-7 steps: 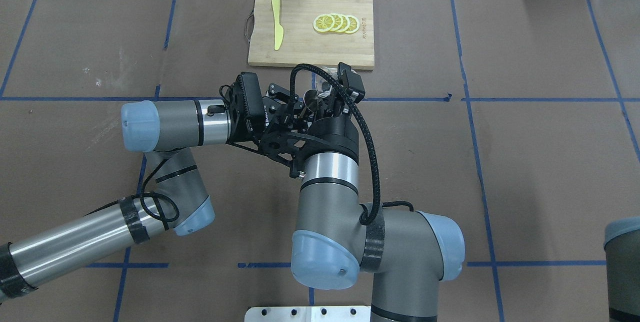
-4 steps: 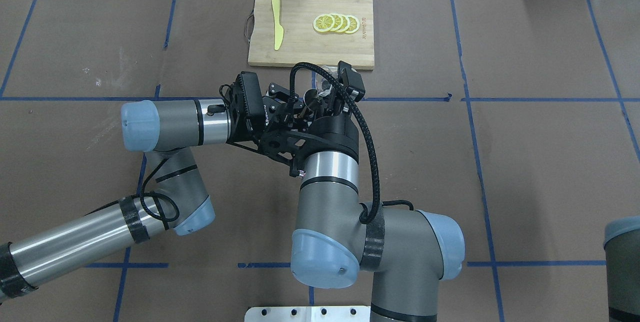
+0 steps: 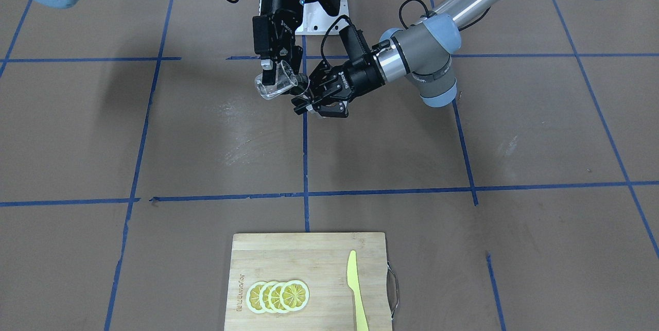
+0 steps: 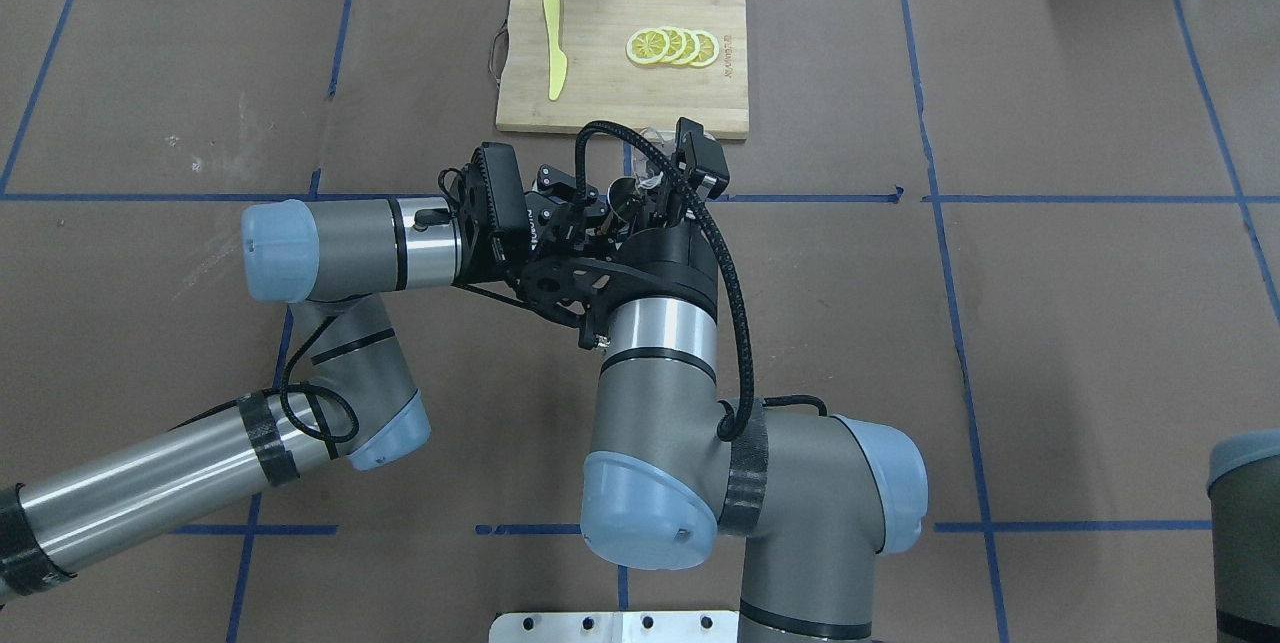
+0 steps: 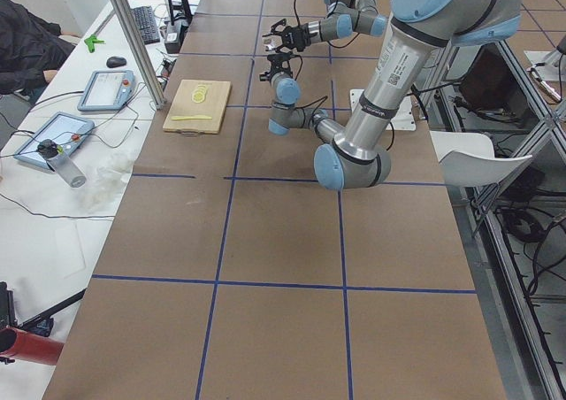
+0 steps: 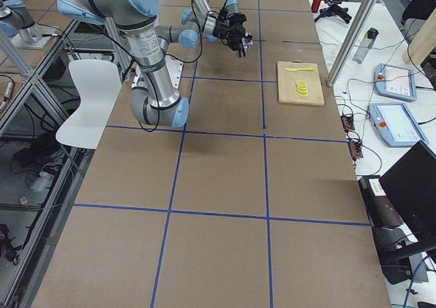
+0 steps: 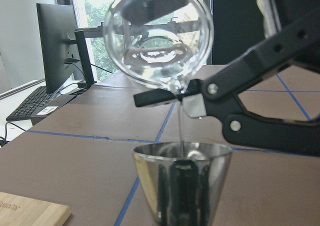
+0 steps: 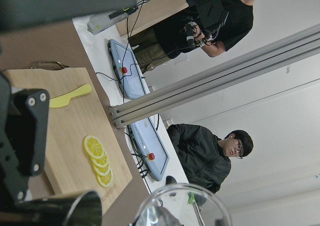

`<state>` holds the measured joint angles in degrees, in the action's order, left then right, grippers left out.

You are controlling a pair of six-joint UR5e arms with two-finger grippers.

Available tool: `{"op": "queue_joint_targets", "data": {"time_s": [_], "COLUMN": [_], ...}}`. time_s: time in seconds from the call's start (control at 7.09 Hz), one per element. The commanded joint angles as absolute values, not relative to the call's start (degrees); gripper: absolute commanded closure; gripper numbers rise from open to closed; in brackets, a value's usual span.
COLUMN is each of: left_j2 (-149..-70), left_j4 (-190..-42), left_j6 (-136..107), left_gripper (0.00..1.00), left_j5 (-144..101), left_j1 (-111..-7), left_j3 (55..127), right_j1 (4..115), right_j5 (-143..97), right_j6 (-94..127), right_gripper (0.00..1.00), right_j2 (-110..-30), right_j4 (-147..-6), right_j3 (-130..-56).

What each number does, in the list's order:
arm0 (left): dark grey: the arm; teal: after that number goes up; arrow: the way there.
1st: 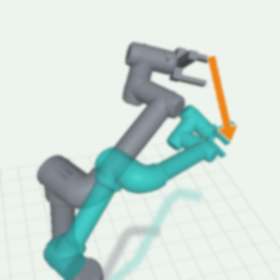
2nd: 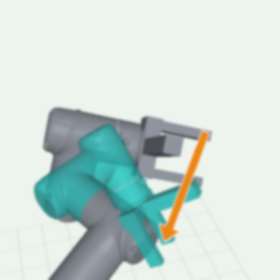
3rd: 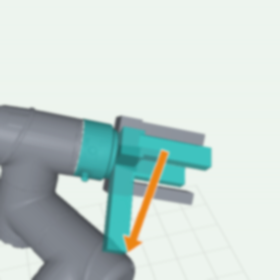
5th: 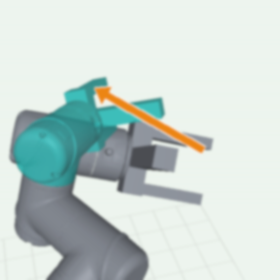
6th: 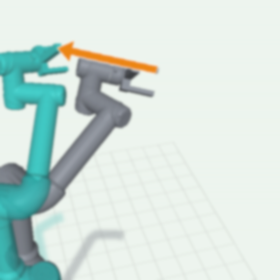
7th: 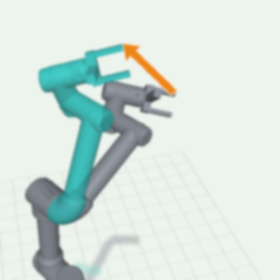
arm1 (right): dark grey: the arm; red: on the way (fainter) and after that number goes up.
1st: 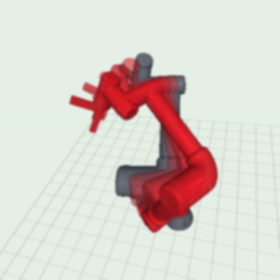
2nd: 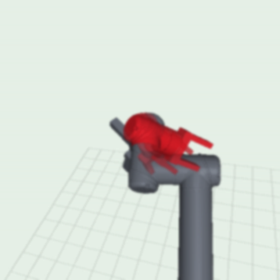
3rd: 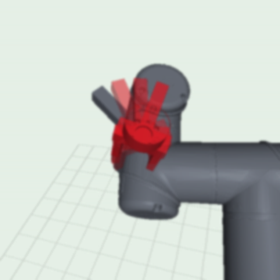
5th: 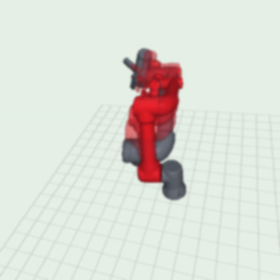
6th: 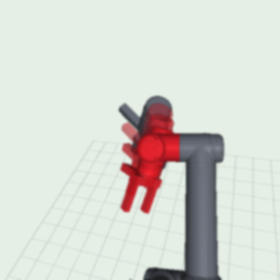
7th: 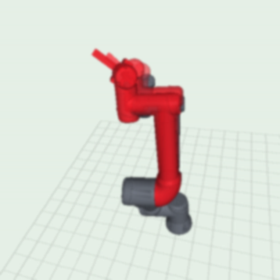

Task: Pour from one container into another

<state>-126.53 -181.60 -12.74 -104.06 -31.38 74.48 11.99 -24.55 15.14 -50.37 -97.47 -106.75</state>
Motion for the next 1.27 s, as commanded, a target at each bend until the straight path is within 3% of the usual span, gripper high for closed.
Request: {"op": "queue_joint_targets", "data": {"time_s": [0.0, 1.13], "left_j2": [-126.5, -126.5], "left_j4": [-181.7, -181.7], "left_j6": [-12.7, -12.7], "left_gripper": [1.0, 1.0], "left_j5": [-104.1, -104.1], "left_j1": [-31.4, -31.4], "left_j3": [74.4, 74.4], "right_j1": [12.0, 12.1], "right_j5": [-24.1, -24.4], "right_j6": [14.8, 14.6], "right_gripper": [1.0, 1.0], "right_j2": [-49.7, -49.8], "right_j4": [-97.5, -96.8], "right_j3": [-105.7, -107.3]}}
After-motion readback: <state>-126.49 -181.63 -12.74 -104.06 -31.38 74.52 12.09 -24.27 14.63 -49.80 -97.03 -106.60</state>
